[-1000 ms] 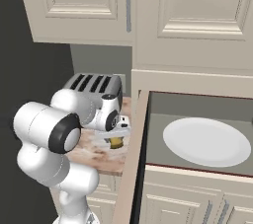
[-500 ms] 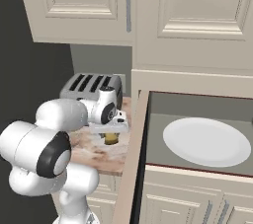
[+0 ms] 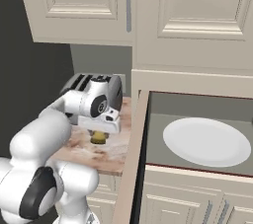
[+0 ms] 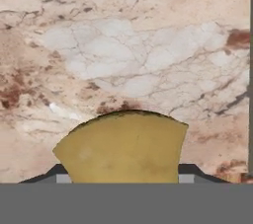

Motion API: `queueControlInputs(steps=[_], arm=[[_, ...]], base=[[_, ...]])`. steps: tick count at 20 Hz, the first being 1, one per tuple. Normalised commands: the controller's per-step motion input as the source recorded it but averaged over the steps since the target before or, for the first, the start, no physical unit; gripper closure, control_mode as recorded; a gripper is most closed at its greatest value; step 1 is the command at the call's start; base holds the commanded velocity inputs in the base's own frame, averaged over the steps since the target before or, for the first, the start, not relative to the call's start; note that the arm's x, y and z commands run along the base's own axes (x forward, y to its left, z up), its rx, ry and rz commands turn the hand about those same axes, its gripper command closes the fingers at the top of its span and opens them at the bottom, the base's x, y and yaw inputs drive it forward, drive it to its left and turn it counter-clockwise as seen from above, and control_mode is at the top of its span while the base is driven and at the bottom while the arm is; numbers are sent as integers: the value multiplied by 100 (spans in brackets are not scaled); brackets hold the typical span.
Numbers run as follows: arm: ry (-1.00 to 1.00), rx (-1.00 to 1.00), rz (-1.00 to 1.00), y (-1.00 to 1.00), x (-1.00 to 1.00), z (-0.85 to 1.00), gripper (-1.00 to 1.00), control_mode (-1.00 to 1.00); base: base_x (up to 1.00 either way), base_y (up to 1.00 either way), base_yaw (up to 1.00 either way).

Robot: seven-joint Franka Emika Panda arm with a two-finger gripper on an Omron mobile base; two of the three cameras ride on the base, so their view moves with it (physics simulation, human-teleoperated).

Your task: Place the sponge inside the microwave to prepare for sanitizing.

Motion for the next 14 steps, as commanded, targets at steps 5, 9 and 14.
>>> queueControlInputs(steps=[5,9,14], arm=[[1,3,-48,6,-47,13,100,-100],[-2,-4,-29,28,-4,0,100,-100],[-8,-7,12,6,-5,1,100,-100]], base=[[0,0,0],[0,0,0],[0,0,0]])
